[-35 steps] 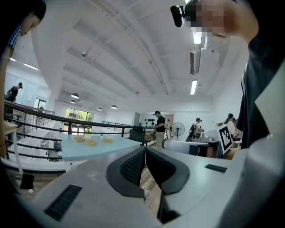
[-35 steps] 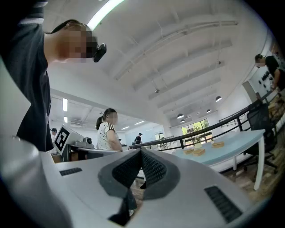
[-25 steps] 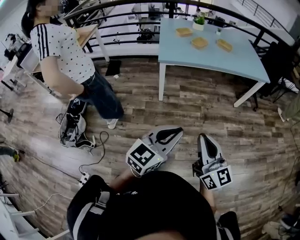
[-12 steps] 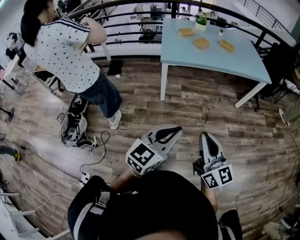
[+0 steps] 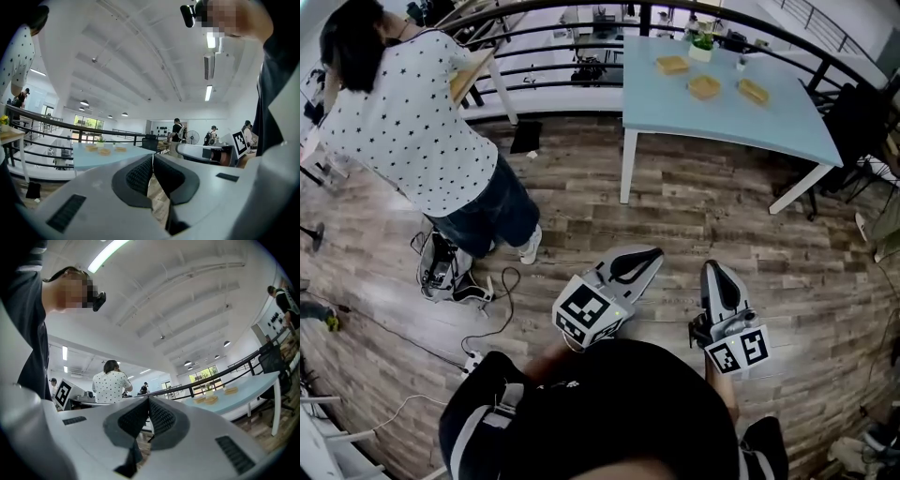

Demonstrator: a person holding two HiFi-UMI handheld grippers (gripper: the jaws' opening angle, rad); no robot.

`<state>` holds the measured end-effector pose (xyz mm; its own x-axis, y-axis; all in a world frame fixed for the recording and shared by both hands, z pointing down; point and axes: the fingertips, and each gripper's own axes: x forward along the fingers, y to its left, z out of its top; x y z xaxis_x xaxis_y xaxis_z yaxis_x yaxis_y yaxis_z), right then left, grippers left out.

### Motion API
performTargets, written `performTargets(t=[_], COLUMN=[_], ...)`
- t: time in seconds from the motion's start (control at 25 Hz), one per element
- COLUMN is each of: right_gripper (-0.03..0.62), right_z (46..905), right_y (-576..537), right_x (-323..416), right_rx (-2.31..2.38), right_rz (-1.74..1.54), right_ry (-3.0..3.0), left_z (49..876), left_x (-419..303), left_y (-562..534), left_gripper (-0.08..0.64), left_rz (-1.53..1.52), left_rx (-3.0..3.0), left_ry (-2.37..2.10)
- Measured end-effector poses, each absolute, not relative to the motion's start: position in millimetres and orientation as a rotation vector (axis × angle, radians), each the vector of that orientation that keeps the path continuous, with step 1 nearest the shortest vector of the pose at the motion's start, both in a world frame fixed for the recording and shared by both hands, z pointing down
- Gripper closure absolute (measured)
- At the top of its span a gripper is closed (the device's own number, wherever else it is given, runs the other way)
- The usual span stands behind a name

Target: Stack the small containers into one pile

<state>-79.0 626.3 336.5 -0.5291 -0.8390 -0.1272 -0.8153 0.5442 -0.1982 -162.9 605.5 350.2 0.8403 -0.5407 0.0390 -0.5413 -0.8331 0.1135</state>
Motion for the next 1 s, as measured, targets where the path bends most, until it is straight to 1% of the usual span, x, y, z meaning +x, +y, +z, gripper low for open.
performTargets(t=[0.68, 1.0], right_gripper=[0.588, 0.586], right_z=[348, 355], right_y=[586, 567], right_x=[-133, -139], right_rx=[-1.468, -1.479], right_rz=[-0.182, -0.217], right_ry=[2.588, 2.595], left_z=[369, 380], left_x=[-222, -232], left_y=[560, 544], left_gripper=[0.541, 0.541], left_rz=[0.001, 0.019], left_rx=[2.846, 2.829], left_ry=[-0.824, -0.837])
